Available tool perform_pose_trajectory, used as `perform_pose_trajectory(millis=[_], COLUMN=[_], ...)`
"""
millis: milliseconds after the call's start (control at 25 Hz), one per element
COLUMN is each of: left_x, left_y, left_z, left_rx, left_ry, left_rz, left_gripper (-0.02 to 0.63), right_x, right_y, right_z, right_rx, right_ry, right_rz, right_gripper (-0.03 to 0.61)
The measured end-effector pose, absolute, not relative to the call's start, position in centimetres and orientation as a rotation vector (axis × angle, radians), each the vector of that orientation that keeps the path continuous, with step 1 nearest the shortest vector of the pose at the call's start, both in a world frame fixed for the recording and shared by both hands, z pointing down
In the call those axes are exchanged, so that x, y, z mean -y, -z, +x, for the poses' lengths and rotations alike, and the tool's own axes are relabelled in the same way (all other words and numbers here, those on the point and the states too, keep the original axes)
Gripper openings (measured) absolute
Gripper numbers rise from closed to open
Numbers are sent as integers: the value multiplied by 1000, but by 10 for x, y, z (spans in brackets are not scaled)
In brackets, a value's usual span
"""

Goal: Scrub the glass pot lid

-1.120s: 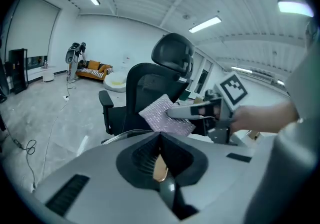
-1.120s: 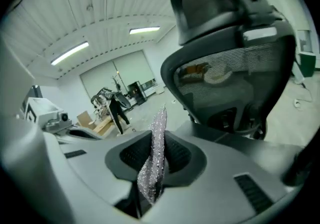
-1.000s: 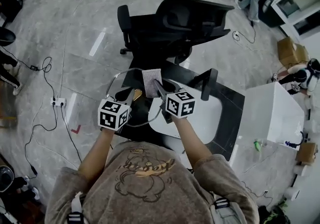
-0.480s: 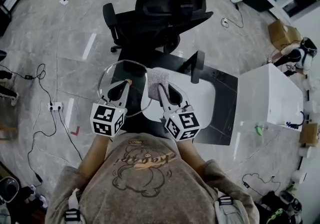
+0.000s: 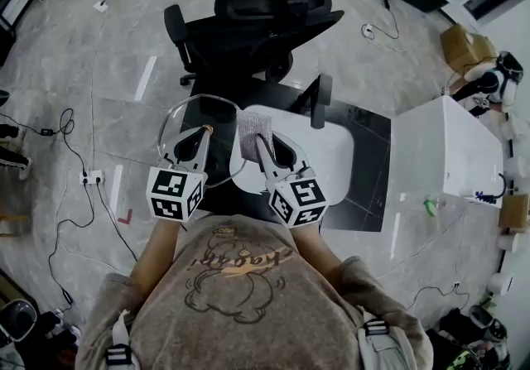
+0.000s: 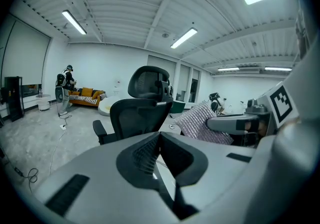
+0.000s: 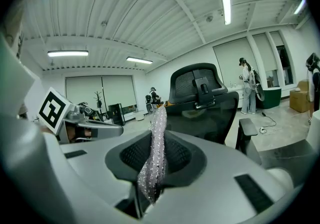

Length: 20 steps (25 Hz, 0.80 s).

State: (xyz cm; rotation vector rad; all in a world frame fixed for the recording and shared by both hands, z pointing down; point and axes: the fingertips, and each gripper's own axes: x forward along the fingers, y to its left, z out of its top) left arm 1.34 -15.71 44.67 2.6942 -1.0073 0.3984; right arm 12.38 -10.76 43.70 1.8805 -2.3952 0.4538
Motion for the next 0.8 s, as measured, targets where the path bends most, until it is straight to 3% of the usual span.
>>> perform_pose_trajectory(millis=[800], left_x=[154], left_y=[-459], left_z=[16], left_rx=[1012], left_ry=[-452], left_rz=[2670], left_gripper=[17], right_x=[99], right_y=[-443], right_z=[125], right_rx=[2401], right_ry=[-471], right_rz=[1852], right_gripper=[86])
